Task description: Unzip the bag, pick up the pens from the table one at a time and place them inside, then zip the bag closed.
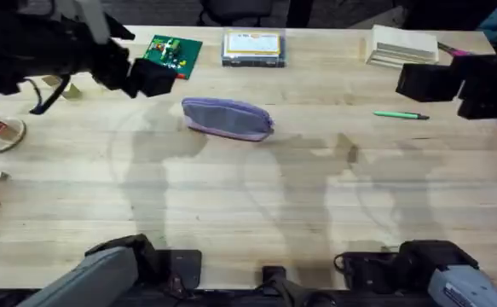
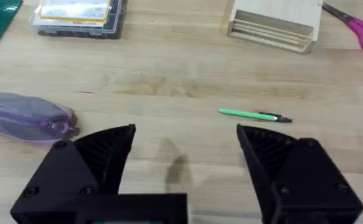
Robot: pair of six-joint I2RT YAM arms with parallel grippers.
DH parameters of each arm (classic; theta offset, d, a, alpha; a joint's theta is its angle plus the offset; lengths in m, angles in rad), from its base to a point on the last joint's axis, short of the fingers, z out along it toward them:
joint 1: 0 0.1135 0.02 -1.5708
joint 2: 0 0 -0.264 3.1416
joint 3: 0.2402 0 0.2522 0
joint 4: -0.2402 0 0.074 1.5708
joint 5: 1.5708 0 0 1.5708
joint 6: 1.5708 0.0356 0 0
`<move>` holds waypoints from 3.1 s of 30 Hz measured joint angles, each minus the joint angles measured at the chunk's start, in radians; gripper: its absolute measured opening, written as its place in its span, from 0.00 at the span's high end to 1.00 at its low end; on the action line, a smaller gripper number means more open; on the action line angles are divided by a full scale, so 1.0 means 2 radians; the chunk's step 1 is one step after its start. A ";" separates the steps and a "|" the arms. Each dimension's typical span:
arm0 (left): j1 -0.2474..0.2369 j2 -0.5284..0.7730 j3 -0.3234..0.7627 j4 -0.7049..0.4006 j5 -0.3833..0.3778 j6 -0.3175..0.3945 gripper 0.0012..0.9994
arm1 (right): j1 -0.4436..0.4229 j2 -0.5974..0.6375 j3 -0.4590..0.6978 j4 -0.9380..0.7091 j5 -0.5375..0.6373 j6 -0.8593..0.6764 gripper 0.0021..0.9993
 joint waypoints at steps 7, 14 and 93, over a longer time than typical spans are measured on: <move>0.053 0.039 0.000 -0.043 0.115 0.133 0.01 | 0.000 0.000 0.000 -0.019 0.000 0.000 0.00; 0.057 0.081 0.000 -0.052 0.149 0.196 0.01 | 0.000 0.000 0.001 -0.026 0.000 0.000 0.00; 0.027 0.302 0.001 -0.062 0.223 0.460 0.82 | 0.000 0.000 0.001 -0.026 0.000 0.000 0.00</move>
